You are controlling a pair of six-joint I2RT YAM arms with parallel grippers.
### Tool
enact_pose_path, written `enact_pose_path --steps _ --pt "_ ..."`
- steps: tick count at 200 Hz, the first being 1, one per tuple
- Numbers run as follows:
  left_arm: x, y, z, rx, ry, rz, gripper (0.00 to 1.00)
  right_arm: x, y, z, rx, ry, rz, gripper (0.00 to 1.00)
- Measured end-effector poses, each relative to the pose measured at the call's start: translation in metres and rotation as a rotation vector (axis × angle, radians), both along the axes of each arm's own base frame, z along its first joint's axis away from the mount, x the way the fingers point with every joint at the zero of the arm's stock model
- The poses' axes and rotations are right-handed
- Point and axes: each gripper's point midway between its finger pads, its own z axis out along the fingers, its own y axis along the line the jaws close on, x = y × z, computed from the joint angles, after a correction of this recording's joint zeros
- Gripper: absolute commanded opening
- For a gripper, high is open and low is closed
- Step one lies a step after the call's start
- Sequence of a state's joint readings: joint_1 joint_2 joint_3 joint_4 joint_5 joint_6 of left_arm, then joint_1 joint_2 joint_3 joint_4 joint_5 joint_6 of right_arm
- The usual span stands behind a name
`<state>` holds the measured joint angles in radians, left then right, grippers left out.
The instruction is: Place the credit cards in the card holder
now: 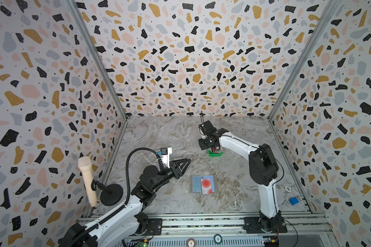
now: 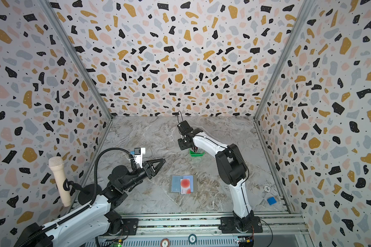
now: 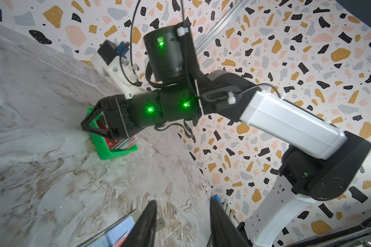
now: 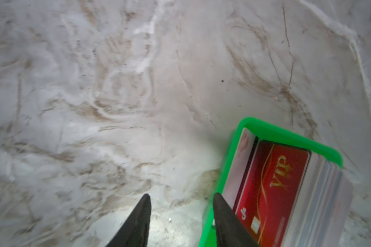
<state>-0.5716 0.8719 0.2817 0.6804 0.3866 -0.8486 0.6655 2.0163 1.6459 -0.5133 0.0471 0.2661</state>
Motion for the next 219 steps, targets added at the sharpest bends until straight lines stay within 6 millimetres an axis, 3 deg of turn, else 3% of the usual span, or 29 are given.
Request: enact_pose_path --steps 31,51,67,101,116,155,182,219 --pt "-0.005 -0.015 -0.029 0.051 0.072 -0.037 0.40 -0.056 -0.011 0.044 0.140 -0.035 0.048 0.52" --pt "-0.012 -0.031 -0.058 0.110 0.141 -0.078 0.38 -0.092 -0.022 0.055 0.230 -0.029 0.072 0.52" --pt "-0.016 -0.039 -0.081 0.160 0.188 -0.098 0.34 -0.122 -0.026 0.044 0.266 0.012 0.099 0.52" --pt "-0.025 -0.054 -0.128 0.270 0.279 -0.140 0.20 -0.195 -0.030 -0.011 0.280 0.191 0.178 0.52" --pt "-0.031 -0.065 -0.141 0.308 0.308 -0.172 0.15 -0.218 -0.033 -0.028 0.286 0.257 0.191 0.52" --pt "-0.037 -0.079 -0.152 0.372 0.324 -0.213 0.00 -0.234 -0.040 -0.042 0.321 0.299 0.165 0.51" --pt "-0.039 -0.082 -0.160 0.421 0.338 -0.217 0.00 -0.236 -0.039 -0.042 0.360 0.297 0.151 0.51" --pt "-0.041 -0.079 -0.190 0.518 0.403 -0.207 0.00 -0.237 -0.042 -0.050 0.380 0.309 0.129 0.51"
